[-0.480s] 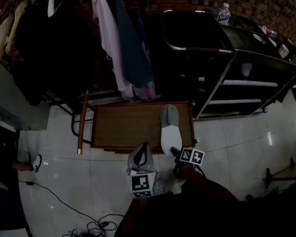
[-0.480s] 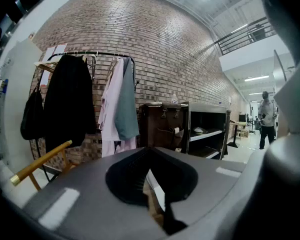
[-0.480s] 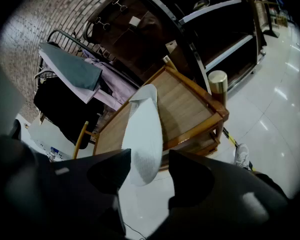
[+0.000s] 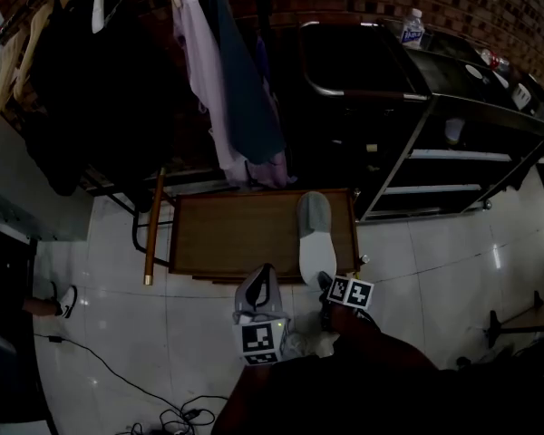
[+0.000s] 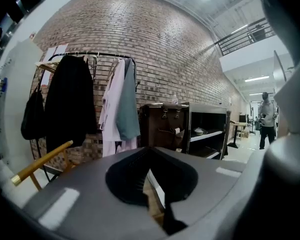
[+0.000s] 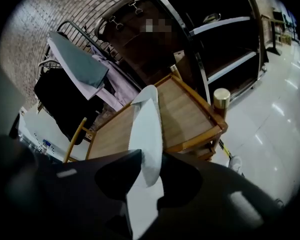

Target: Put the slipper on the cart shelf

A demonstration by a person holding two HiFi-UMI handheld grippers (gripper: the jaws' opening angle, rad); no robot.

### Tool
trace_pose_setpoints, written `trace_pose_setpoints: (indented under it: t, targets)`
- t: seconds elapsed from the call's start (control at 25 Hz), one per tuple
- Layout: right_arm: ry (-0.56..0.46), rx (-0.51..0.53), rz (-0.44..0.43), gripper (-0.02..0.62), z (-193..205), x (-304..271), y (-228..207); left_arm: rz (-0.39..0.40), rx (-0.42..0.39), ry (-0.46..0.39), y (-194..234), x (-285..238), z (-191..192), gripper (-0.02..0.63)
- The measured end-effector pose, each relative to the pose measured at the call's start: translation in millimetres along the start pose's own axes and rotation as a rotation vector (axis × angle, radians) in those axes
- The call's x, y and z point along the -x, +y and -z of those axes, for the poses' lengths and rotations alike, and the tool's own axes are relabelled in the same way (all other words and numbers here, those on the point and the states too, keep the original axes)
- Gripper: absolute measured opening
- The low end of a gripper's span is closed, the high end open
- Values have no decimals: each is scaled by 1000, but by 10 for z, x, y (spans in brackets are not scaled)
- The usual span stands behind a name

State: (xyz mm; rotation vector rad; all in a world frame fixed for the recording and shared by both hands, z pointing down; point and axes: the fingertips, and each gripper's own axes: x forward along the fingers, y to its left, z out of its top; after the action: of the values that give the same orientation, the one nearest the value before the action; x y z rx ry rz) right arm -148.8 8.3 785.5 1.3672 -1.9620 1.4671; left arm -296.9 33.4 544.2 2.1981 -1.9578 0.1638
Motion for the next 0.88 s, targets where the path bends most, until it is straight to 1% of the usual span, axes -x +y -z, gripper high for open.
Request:
trace_pose_setpoints:
  t: [0.12,0.24,0.44,0.52,0.64,0.8,0.88]
  targets:
    - [-21,26,0,80,-20,67,32,1,-2,0,5,-17,-4,15]
    - [-52,68,17,63,-91,154,37,7,3,1,-19,-36,4,15]
    - [-107,187,15,49,-227,387,80,21,-1,-4,-85,-52,-39,15]
    - [-139,258,12,48,-298,515,140,29,-7,-13,-107,-58,-84,15]
    - [-197,396,4,48,-396,712,281,35,-13,-17,-133,-62,-107,15]
    - [-292,541,-5,45,-548,973,488,52,-19,-9,-210,-75,-100,15]
    - [-344,613,-2,44,-631,1102,588,61,-22,-22,-256,-83,-127,15]
